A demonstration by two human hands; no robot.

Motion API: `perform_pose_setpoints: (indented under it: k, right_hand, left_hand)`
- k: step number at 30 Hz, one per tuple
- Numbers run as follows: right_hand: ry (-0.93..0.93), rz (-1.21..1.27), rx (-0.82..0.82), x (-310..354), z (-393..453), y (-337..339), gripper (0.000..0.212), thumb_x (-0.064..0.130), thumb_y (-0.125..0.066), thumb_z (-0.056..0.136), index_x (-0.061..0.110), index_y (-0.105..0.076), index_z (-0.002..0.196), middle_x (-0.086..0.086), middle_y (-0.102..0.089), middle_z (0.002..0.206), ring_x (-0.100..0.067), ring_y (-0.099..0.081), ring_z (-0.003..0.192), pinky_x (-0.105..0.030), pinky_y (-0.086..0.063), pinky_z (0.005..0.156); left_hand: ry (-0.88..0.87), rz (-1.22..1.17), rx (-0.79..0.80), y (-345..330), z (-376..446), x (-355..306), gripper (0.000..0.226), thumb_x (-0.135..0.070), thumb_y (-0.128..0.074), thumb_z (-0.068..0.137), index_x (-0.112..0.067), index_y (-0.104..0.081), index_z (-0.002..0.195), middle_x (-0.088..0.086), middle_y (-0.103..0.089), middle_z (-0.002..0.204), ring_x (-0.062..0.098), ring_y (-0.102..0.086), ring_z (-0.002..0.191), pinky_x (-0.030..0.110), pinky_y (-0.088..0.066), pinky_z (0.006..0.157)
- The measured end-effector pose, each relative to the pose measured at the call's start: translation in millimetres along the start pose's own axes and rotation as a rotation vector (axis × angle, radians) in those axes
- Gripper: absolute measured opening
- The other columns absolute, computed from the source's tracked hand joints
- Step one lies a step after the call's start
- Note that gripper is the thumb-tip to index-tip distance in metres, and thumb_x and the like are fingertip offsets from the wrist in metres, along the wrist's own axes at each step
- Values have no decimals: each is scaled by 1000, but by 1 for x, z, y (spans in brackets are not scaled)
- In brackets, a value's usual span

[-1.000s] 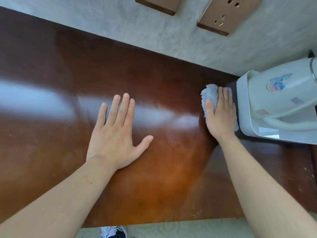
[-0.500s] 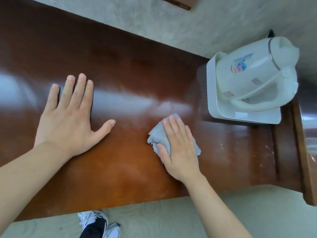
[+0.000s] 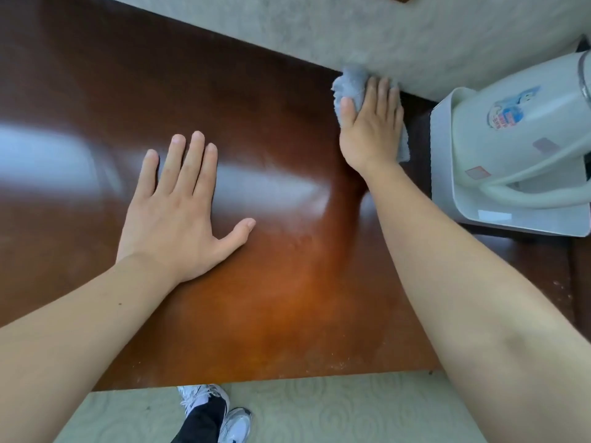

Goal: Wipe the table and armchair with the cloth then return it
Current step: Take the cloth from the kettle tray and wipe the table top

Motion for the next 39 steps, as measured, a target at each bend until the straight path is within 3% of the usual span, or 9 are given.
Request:
perform_pose_setpoints:
  k: [6,13,17,23,26,33,39]
  right_hand:
    - [381,53,86,56,-111,-2,66,48,-25,103,14,-15,159,-6,-10,167,-20,0,154,-41,-4,125]
    - [295,56,131,0,-301,-12,64,50,-21,105,17,-11,159,0,-5,168,-21,-4,154,-44,-8,123]
    - [381,21,122,-3,-258,-10,66,51,-27,103,17,-17,159,-1,-12,167,-19,-5,154,-44,-8,125]
    - [225,4,23,-1,-82,4,68,48,-28,102,12,-18,158,-8,-16,166,-23,-8,154,-43,-10,124]
    - [186,34,55,-23,-53,6,67,48,-28,103,14,-15,159,-6,-11,167,-20,-3,154,-42,-6,124]
    - [29,17,9,-98,-156,13,68,47,-30,101,9,-20,156,-9,-22,164,-26,-13,152,-47,-15,122]
    - [-81,68,4,-124,-296,3,71,50,-31,98,16,-15,159,-2,-14,167,-16,-1,154,-46,-8,124]
  left_hand:
    - [1,-11,12,1,-1,-1,103,-81,-10,89,-6,-9,159,16,-11,168,33,-6,155,53,-11,124]
    - [-1,-8,-7,-3,0,0,103,-81,-9,88,-6,-8,159,15,-10,168,33,-7,155,54,-11,124]
    - [-13,-26,-50,-4,1,0,104,-81,-15,89,-4,-13,158,17,-16,166,35,-12,154,55,-12,122]
    - [-13,1,-53,-5,0,1,104,-82,-15,88,-5,-13,159,16,-15,167,33,-11,154,54,-13,122]
    - [-12,4,-57,-5,0,2,105,-82,-14,88,-6,-12,159,15,-15,167,33,-10,154,54,-12,122]
    - [2,-32,-77,-6,0,3,108,-84,-17,85,-4,-13,158,15,-15,167,33,-9,154,55,-11,122]
    - [9,-29,-104,-4,-1,1,107,-83,-16,85,-4,-12,158,15,-14,167,32,-9,154,54,-10,123]
Point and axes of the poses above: each hand's wrist, its own z-axis towards the middle knuckle, its own y-axis out of the back of the hand, x = y × z, the point moved 6 cm from there along z, towards the middle knuckle
